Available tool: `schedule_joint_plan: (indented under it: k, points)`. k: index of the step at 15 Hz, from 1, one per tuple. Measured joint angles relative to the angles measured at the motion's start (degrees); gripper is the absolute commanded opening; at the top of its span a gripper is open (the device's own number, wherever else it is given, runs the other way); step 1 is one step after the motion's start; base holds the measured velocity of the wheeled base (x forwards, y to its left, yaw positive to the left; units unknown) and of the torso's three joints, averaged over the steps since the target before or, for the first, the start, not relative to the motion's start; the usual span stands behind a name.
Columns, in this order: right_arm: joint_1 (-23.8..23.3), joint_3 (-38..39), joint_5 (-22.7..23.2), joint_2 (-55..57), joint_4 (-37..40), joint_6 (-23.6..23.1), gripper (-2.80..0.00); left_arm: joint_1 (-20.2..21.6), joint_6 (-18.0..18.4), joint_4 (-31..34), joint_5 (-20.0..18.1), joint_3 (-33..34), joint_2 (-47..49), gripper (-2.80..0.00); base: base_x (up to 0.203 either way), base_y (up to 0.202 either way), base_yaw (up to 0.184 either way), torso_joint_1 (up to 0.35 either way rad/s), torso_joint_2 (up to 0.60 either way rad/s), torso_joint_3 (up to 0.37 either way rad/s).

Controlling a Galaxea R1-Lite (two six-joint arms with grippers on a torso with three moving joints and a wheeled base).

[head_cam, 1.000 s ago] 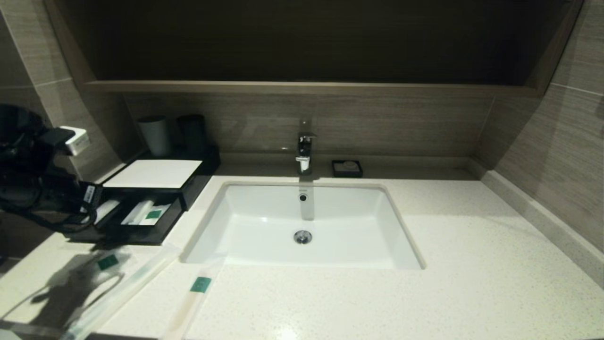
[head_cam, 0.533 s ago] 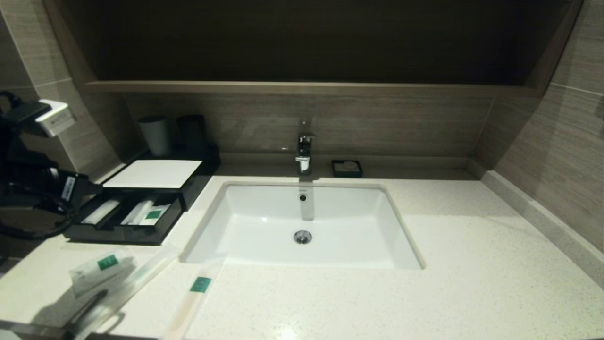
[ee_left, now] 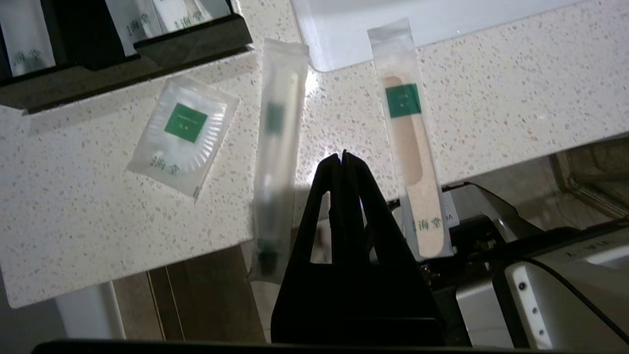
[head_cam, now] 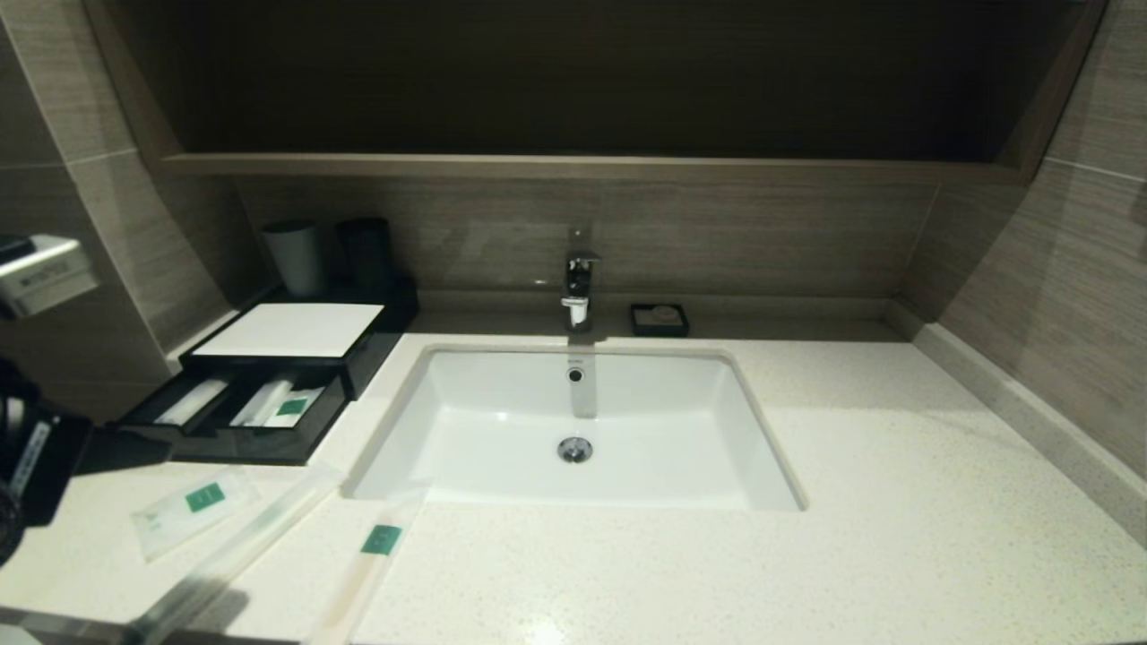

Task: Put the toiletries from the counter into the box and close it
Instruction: Pick up the bathroom toiletry

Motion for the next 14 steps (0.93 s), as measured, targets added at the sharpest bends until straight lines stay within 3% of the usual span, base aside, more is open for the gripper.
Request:
schedule_joint_plan:
  k: [6,10,11,14]
  points:
    - [0.0,0.0,0.0,0.0,0.0,0.0,-2.80,-0.2,0.3,18.2,-0.5,-0.1,-8.2,-2.80,0.000,0.000,0.000,0.000,0.00,0.000]
    - [0.0,0.0,0.0,0.0,0.0,0.0,-2.80,-2.7,0.5,25.0,-0.3,0.0,-10.1,-2.80,0.000,0.000,0.000,0.000,0.00,0.000]
    - [0.0,0.0,0.0,0.0,0.0,0.0,-2.80,-3.9,0.4,25.7,-0.2,0.2,-10.0,0.00,0.000,0.000,0.000,0.000,0.00,0.000]
    - [0.0,0.0,0.0,0.0,0.0,0.0,-2.80,-5.9,-0.3,27.3,-0.1,-0.1,-8.9,0.00,0.000,0.000,0.000,0.000,0.00,0.000]
